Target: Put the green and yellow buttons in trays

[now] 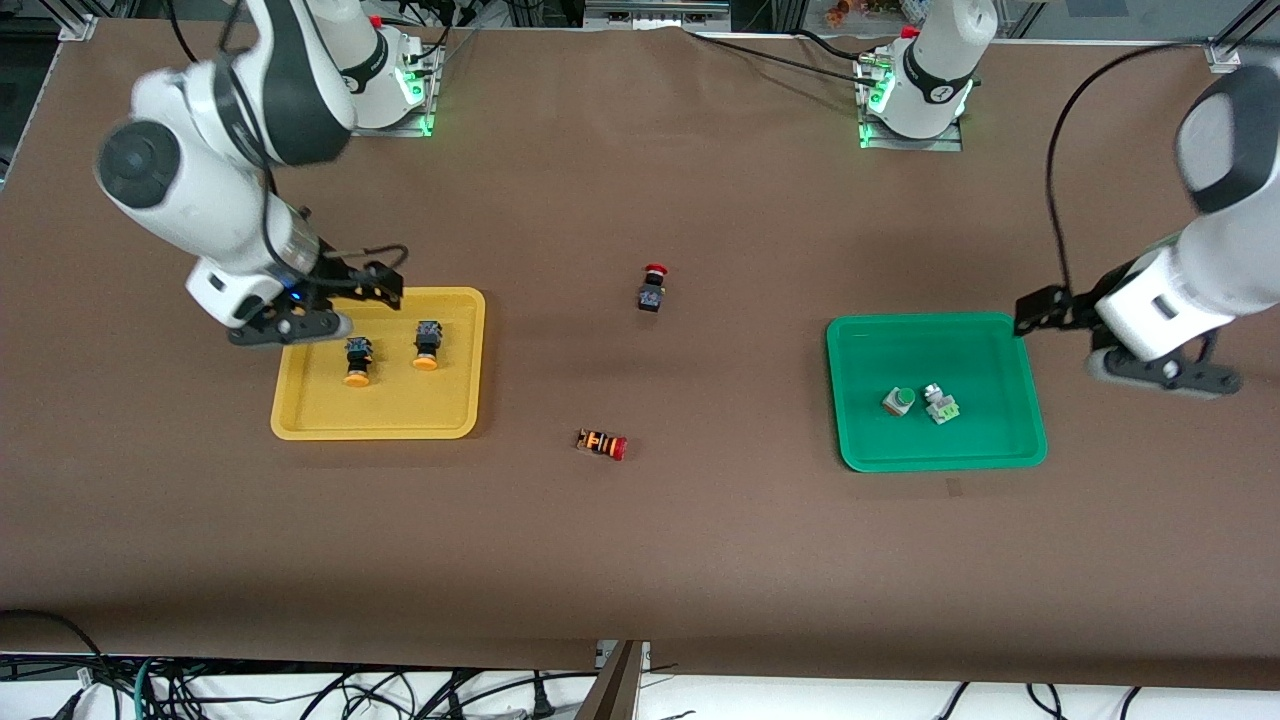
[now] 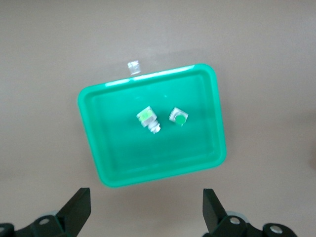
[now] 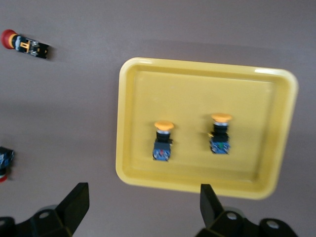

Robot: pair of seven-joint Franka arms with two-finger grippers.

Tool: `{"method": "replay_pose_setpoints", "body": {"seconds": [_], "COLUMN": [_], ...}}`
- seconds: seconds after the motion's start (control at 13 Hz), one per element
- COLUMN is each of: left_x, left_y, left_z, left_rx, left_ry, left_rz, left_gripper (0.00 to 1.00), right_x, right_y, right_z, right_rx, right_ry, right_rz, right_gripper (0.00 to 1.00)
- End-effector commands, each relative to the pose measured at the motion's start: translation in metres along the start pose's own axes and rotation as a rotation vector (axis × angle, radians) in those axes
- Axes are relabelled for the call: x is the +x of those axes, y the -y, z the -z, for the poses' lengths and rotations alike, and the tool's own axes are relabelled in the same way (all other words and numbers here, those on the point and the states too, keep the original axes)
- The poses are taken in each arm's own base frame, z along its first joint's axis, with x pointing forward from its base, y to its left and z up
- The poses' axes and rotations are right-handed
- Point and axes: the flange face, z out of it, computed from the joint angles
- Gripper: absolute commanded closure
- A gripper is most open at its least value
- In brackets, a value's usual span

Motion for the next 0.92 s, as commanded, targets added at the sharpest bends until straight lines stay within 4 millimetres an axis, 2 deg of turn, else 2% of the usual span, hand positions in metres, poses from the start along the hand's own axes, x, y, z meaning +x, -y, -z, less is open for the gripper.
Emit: {"method": "replay_pose_setpoints", "body": {"seconds": [0.0,0.08,0.15,0.23,0.46,0.54,0.85], "left_x": [-0.019,-0.029,-0.03,-0.034,-0.07,-0.073,-0.072], "left_y": [0.004,0.0,0.001,0.003,-0.004,-0.01,-0.013], "left_z": [0.049,0.054,0.049,0.049,0.039,0.036,0.032], "left_rx": [0.03,0.052,0.074,0.077,0.089,0.087,0.064], "left_ry": [-0.04,-0.04,-0.028,-0.026,-0.04,-0.035,-0.029], "left_rz": [-0.016,-0.025,-0.019,-0.013,0.0,0.016,0.043], "left_gripper": [0.0,0.0,0.0,0.0,0.0,0.0,0.0], "right_x": [-0.009,-0.008,-0.007,-0.007,-0.01,-0.012,-0.016], "right_y": [-0.004,-0.013,-0.02,-0.03,-0.048,-0.053,-0.064], "right_z": [0.061,0.078,0.094,0.096,0.099,0.102,0.108], "right_rx": [-0.017,-0.021,-0.027,-0.029,-0.025,-0.023,-0.062], "right_ry": [0.016,0.028,0.025,0.025,0.05,0.047,0.055], "right_rz": [-0.009,-0.028,-0.029,-0.034,0.005,0.009,0.035], "right_gripper": [0.01,0.01,0.01,0.01,0.01,0.01,0.01]}}
